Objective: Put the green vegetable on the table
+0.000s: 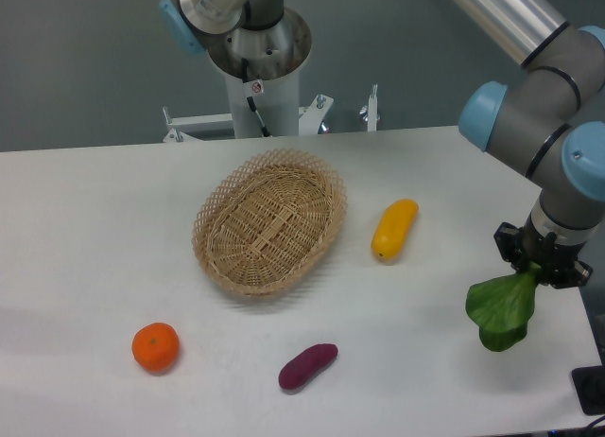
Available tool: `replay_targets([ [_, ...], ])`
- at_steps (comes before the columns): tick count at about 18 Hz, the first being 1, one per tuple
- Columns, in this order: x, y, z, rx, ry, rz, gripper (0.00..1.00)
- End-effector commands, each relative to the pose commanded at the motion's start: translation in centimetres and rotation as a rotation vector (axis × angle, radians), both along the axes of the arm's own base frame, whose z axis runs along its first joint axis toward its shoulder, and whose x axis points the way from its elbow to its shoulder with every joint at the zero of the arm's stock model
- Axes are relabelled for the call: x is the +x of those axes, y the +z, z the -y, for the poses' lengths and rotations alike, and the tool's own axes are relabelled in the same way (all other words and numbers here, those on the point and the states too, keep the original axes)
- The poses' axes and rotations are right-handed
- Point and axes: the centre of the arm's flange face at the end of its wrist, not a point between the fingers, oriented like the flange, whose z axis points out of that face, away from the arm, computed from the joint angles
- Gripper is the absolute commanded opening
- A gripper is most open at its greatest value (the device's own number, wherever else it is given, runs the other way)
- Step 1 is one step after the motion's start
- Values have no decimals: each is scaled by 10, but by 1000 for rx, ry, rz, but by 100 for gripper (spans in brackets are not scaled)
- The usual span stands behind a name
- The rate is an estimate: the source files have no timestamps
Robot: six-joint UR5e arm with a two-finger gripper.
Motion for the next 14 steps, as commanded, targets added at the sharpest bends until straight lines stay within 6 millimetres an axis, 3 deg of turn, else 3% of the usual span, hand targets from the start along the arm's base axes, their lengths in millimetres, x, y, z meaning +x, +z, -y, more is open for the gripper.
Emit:
replay_targets([
  [3,16,8,-14,17,31,4,29],
  [8,75,40,-80,167,119,51,29],
  [12,132,37,-136,174,147,77,29],
  [14,155,29,-152,163,161,95,29],
])
